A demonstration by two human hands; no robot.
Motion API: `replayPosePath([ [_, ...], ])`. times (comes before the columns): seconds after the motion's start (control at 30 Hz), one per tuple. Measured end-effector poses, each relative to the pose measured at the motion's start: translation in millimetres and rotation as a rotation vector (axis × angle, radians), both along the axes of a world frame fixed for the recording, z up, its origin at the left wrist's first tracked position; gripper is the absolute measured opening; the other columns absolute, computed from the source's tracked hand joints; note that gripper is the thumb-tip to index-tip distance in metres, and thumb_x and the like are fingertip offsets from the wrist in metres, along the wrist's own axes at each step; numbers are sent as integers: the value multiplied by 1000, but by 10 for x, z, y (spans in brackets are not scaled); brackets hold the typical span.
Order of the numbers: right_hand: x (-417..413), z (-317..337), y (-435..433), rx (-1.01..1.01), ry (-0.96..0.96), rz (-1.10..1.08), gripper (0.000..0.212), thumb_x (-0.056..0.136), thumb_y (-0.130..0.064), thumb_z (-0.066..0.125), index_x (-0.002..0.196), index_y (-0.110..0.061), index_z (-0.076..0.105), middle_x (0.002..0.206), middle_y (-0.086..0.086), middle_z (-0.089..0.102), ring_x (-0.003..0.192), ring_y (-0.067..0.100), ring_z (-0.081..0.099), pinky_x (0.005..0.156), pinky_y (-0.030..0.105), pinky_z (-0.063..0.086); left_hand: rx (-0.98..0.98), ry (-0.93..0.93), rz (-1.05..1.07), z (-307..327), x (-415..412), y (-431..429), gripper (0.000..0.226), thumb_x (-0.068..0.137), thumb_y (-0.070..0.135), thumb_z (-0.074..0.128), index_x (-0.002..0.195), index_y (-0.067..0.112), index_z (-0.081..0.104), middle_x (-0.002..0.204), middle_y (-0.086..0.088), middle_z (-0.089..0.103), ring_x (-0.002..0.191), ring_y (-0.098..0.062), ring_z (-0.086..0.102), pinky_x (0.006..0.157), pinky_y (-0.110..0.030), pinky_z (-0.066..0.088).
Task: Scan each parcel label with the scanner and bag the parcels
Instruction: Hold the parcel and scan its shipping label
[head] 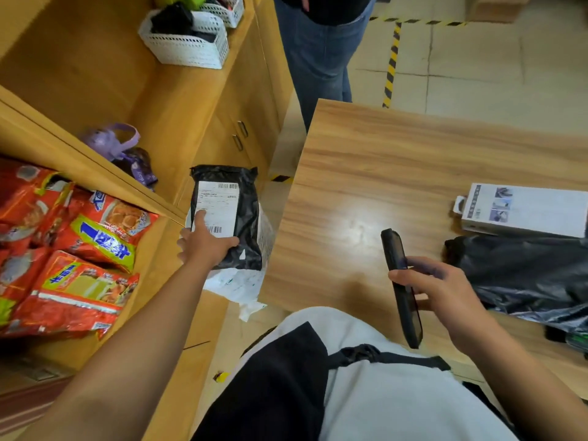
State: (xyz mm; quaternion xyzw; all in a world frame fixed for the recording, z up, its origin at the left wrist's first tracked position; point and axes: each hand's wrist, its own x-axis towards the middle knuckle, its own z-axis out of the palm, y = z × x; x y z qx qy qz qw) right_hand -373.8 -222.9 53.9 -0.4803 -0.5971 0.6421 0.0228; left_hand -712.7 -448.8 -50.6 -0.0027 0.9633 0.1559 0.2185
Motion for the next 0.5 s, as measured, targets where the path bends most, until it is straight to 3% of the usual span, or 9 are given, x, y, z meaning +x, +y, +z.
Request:
replayPosePath([
  [0.2, -242, 53, -216, 21, -11, -48, 37, 76, -28, 84, 111, -27, 72, 111, 12, 70, 95, 25, 69, 83, 47, 56, 61, -49, 63, -75, -495, -181, 104, 70, 41, 84, 150, 37, 19, 144, -21, 32, 131, -43, 32, 110, -52, 30],
  [0.33, -302, 55, -370, 47, -45, -87, 50, 74, -31, 85, 121, -23, 71, 113, 10, 70, 98, 24, 70, 76, 41, 57, 75, -66, 41, -208, -629, -190, 103, 69, 41, 84, 149, 36, 19, 141, -21, 33, 129, -43, 33, 109, -53, 32],
  [0.43, -303, 73, -469, 60, -44, -118, 58, 62, -40, 90, 115, -26, 73, 111, 8, 72, 96, 22, 70, 72, 38, 56, 89, -118, 35, -362, -680, -217, 104, 71, 39, 84, 150, 32, 17, 145, -20, 33, 132, -42, 31, 110, -55, 31],
  [0.5, -293, 80, -546, 82, -53, -146, 73, 51, -46, 92, 119, -24, 73, 111, 7, 72, 97, 22, 69, 81, 45, 57, 56, -158, 11, -456, -676, -236, 102, 75, 44, 82, 152, 28, 17, 152, -18, 28, 138, -43, 25, 114, -57, 25],
])
